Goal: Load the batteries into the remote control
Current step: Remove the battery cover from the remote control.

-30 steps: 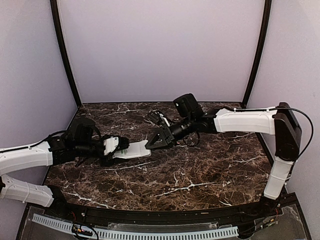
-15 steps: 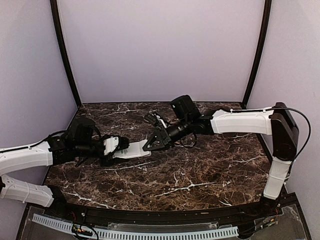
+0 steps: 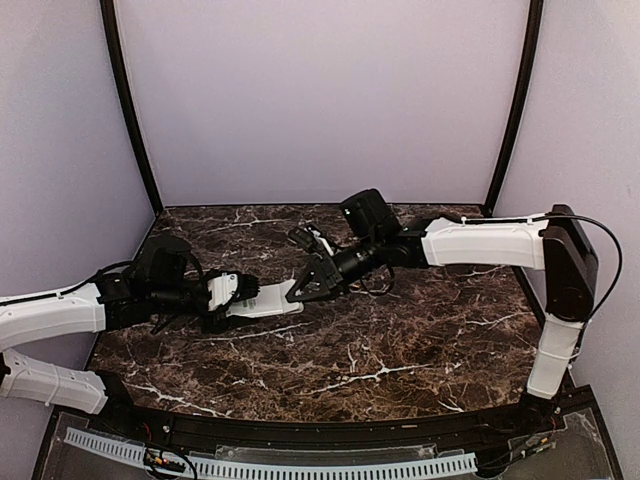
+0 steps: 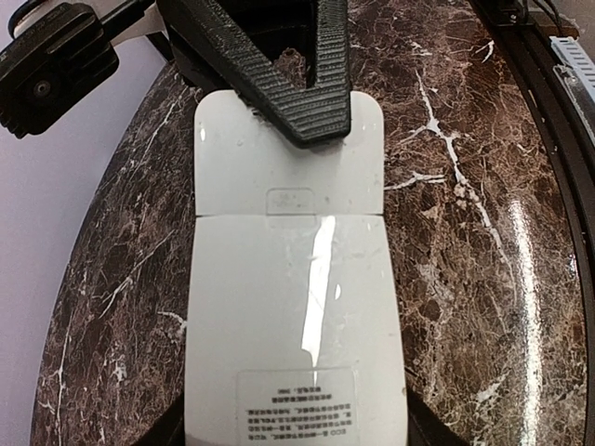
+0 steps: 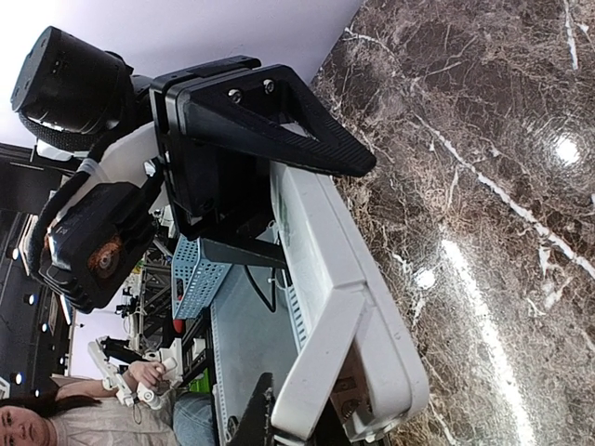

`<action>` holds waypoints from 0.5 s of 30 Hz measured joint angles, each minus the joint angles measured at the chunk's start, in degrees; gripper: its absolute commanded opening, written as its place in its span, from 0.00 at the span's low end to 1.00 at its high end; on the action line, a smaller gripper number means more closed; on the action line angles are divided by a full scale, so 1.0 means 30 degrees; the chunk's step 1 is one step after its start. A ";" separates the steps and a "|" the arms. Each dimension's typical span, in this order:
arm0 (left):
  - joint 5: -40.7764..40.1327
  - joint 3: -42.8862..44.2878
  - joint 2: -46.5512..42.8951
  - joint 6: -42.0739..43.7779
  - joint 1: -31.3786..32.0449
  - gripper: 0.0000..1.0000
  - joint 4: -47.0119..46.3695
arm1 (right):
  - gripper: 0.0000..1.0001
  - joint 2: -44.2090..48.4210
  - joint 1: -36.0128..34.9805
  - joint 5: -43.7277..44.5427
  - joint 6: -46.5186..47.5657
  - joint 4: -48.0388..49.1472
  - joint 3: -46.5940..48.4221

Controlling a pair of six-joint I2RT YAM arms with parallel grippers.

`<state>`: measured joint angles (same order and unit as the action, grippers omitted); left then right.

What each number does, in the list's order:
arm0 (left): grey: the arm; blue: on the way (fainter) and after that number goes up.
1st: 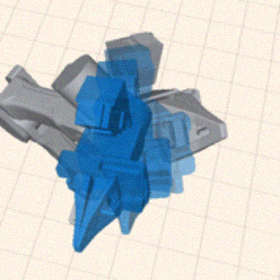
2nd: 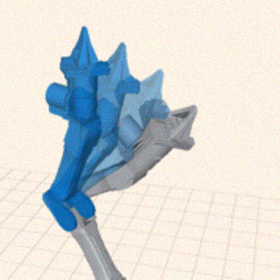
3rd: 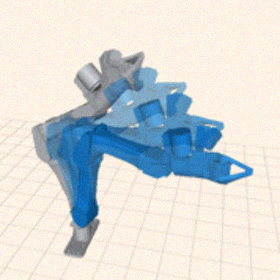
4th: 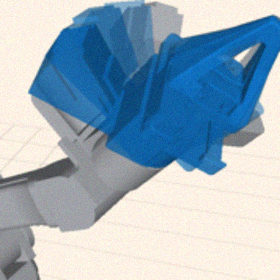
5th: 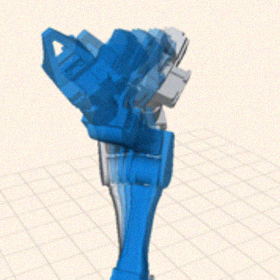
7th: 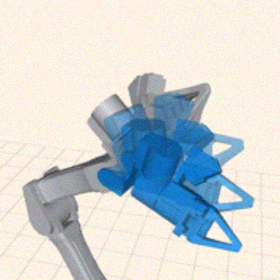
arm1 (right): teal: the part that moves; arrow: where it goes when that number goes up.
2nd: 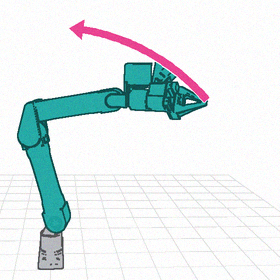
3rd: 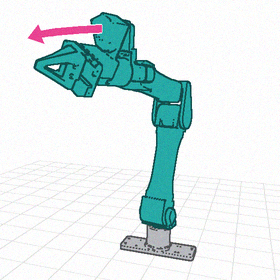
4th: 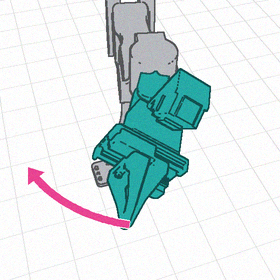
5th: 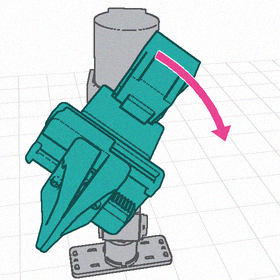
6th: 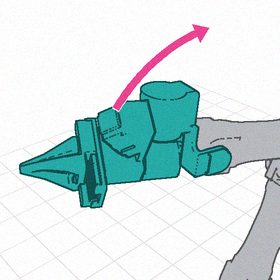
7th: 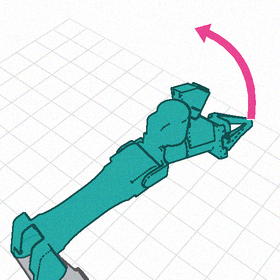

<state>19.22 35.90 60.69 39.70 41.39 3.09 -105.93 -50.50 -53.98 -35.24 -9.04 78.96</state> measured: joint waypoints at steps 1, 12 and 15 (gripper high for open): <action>0.0007 0.0000 0.0000 0.0000 0.0000 0.00 -0.0015 | 0.04 0.0022 0.0007 -0.0015 0.0000 -0.0007 0.0000; -0.0073 0.0000 0.0000 0.0007 0.0044 0.00 -0.0641 | 0.04 0.0969 0.0240 -0.0124 0.0226 -0.0656 0.0007; -0.0160 0.0000 0.0007 0.0007 0.0000 0.00 -0.0503 | 0.04 0.1457 0.0634 -0.0138 0.0248 -0.0852 0.0007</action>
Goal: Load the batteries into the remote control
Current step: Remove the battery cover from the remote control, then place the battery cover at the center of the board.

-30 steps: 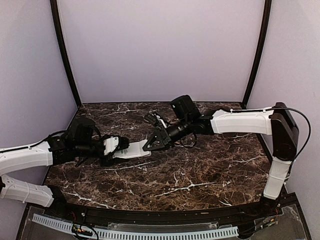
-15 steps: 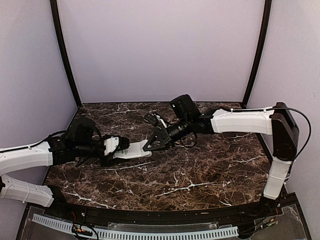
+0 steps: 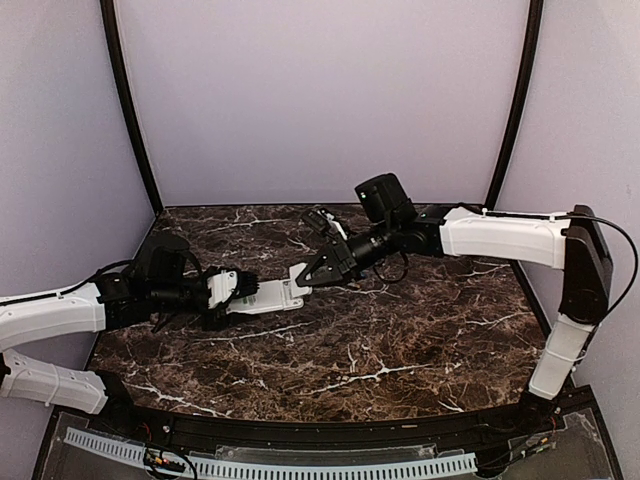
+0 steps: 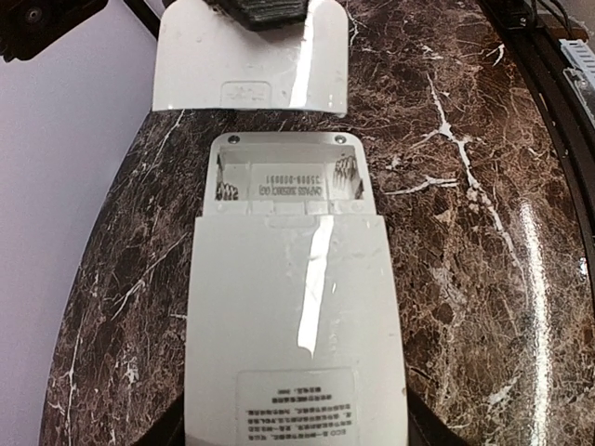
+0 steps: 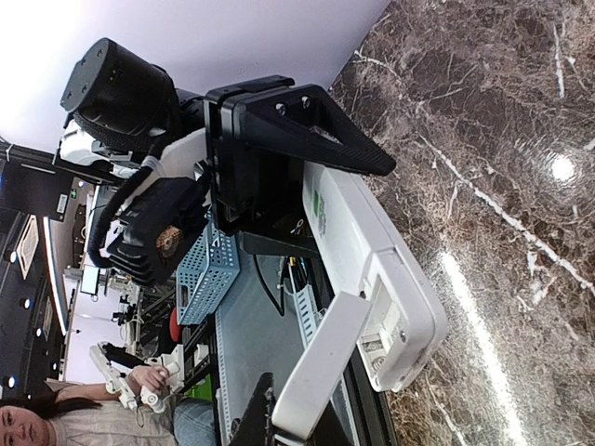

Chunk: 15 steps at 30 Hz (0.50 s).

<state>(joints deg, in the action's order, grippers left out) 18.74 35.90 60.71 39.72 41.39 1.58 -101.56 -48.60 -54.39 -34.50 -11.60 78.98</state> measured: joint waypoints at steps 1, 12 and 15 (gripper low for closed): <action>0.0000 0.0000 0.0000 0.0000 0.0007 0.00 0.0015 | 0.04 0.0102 0.0066 -0.0007 0.0022 -0.0073 0.0015; -0.0240 0.0000 -0.0007 0.0007 0.0007 0.00 0.0233 | 0.09 0.1195 0.2499 0.6164 0.3016 -0.7315 0.1756; -0.0277 0.0000 -0.0007 0.0007 0.0007 0.00 0.0240 | 0.10 0.1581 0.3883 1.1234 0.4401 -1.0506 0.2645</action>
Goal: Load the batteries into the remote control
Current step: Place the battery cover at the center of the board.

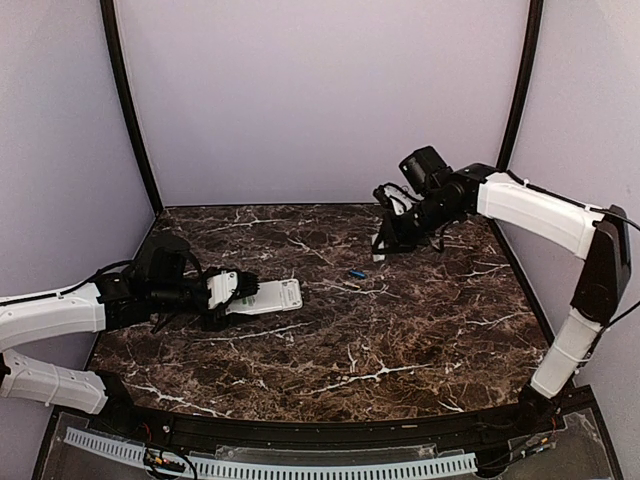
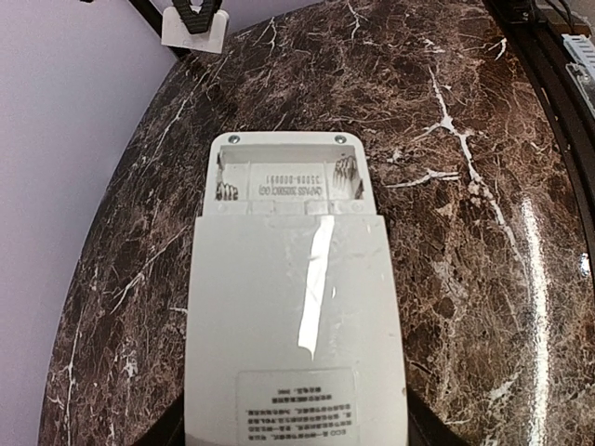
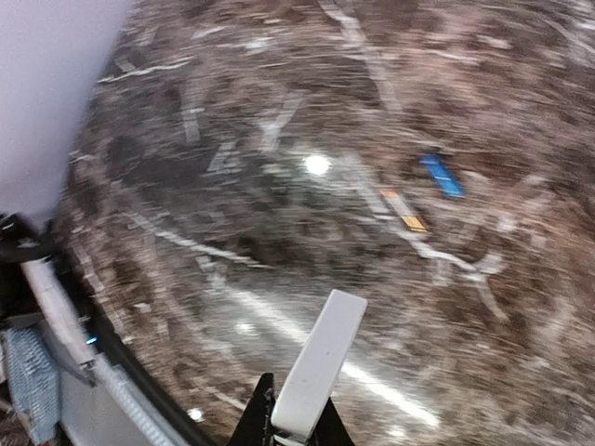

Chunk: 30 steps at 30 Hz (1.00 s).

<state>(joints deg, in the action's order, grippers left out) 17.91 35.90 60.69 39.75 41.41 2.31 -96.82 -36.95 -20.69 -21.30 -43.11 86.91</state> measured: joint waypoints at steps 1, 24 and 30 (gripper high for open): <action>0.0000 0.0000 0.0000 0.0000 0.0000 0.00 0.0007 | 0.10 -0.0015 0.0357 0.1195 0.0364 -0.0721 0.0102; -0.0189 0.0000 -0.0270 0.0029 0.0000 0.00 0.0051 | 0.28 -0.6171 0.1479 1.2590 0.2761 -0.6047 -0.2237; -0.0204 0.0000 -0.0270 0.0029 0.0000 0.00 0.0058 | 0.37 -0.6084 0.1457 1.1956 0.2907 -0.6069 -0.2273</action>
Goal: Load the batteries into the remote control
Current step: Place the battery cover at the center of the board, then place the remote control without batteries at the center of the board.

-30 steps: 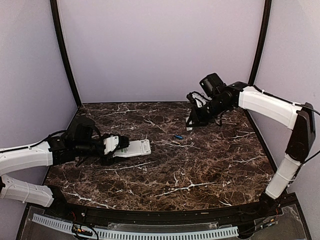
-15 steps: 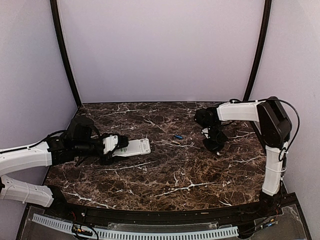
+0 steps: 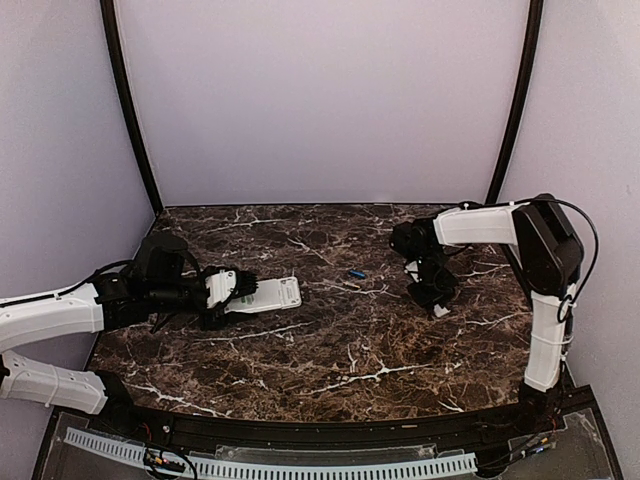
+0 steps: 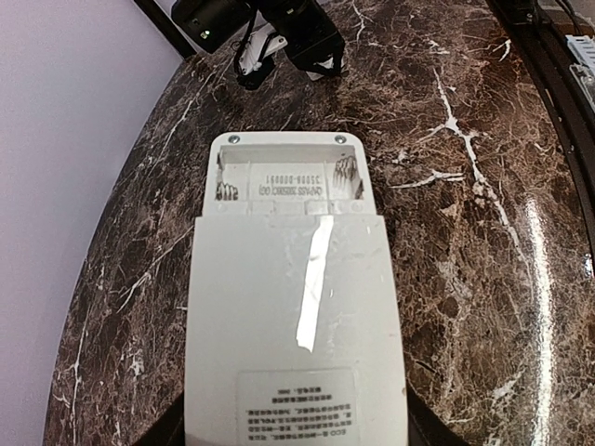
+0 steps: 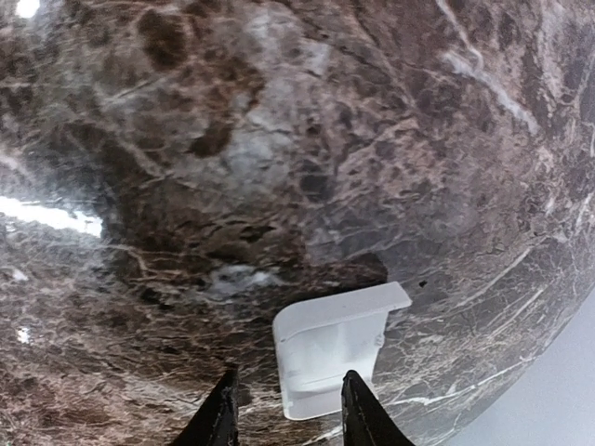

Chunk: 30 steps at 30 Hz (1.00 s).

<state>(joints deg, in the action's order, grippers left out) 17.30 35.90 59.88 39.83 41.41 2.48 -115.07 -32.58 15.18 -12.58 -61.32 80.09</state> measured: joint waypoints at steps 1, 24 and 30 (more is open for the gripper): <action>0.0007 0.0000 0.0000 0.0000 0.0000 0.00 0.0000 | 0.37 0.0029 -0.0015 -0.0153 -0.0036 0.0000 0.0007; 0.2463 0.1829 0.6936 -0.0197 0.0160 0.00 0.2681 | 0.51 0.6747 -0.3810 -0.7519 -0.2521 0.3956 -0.2514; 0.2280 0.3519 0.9296 0.0102 0.0729 0.00 0.3963 | 0.51 0.8939 -0.4503 -0.8568 -0.3606 0.5136 -0.4648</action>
<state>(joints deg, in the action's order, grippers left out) 24.14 46.46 87.77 40.14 43.59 14.37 -88.25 -46.09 -10.52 -23.40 -45.91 66.15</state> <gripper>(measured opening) 0.564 0.508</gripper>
